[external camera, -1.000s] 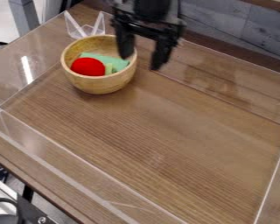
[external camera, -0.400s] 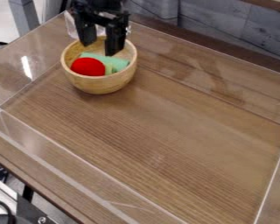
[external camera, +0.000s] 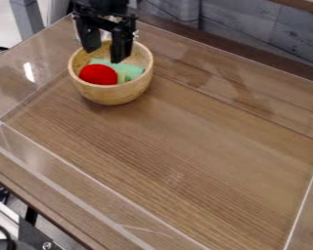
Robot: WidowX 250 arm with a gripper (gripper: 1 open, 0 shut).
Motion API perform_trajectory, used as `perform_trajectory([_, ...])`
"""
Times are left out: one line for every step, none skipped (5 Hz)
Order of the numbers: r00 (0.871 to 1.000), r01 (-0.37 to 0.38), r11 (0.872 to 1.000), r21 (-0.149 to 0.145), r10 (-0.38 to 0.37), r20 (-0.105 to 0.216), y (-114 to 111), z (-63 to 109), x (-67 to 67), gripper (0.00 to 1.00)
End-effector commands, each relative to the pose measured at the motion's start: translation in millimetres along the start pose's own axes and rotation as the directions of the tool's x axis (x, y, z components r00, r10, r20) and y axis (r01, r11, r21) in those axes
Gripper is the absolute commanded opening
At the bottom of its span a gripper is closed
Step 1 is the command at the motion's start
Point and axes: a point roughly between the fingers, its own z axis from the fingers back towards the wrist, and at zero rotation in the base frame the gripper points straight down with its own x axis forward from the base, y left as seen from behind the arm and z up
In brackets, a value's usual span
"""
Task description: Move the red fruit to the right
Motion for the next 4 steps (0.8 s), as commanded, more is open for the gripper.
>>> perform_trajectory([0.996, -0.065, 0.998, 0.017, 0.064, 0.059, 9.0, 4.8, 9.9, 1.0])
perform_trajectory([0.991, -0.116, 0.993, 0.014, 0.114, 0.063, 10.9, -6.3, 14.0, 1.0])
perform_trajectory([0.996, -0.064, 0.998, 0.017, 0.062, 0.065, 13.2, -20.3, 10.2, 1.0])
perform_trajectory([0.997, -0.011, 1.0, 0.019, 0.01, 0.072, 15.0, -32.3, 6.8, 1.0])
